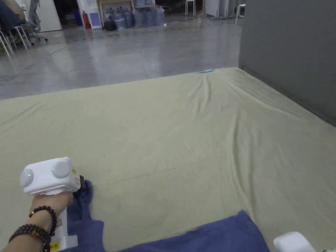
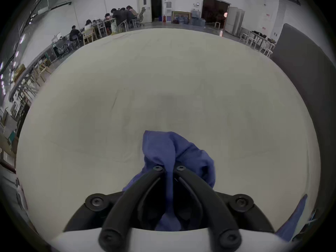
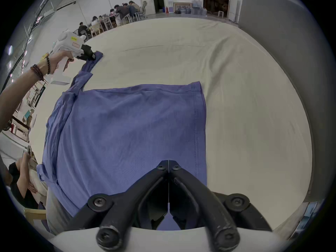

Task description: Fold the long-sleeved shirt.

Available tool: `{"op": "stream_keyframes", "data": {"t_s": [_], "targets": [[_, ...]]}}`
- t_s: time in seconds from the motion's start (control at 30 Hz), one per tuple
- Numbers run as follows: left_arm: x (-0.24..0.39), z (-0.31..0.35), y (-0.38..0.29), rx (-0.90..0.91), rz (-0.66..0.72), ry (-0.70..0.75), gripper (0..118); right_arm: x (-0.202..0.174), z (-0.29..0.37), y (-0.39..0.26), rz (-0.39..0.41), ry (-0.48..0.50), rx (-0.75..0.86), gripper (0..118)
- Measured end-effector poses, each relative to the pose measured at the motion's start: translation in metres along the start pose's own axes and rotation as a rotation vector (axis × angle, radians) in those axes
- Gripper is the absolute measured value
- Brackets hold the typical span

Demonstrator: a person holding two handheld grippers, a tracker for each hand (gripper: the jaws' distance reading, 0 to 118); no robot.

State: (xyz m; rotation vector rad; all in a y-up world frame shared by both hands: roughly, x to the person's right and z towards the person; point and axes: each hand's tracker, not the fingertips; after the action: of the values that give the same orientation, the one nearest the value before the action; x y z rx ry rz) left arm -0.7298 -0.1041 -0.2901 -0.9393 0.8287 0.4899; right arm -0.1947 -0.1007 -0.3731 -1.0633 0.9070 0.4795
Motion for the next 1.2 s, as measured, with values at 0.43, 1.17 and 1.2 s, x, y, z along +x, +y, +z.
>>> {"op": "stream_keyframes", "data": {"t_s": [0.43, 1.17, 1.2], "targets": [[-0.029, 0.250, -0.122, 0.254, -0.138, -0.150, 0, -0.029, 0.038, -0.025, 0.139, 0.008, 0.048, 0], [-0.070, 0.280, -0.354, 0.046, 0.136, -0.202, 111, -0.074, 0.132, -0.074, 0.207, 0.015, 0.153, 0], [-0.077, 0.299, -0.356, 0.072, 0.141, -0.235, 98, -0.073, 0.135, -0.077, 0.199, 0.026, 0.162, 0]]}}
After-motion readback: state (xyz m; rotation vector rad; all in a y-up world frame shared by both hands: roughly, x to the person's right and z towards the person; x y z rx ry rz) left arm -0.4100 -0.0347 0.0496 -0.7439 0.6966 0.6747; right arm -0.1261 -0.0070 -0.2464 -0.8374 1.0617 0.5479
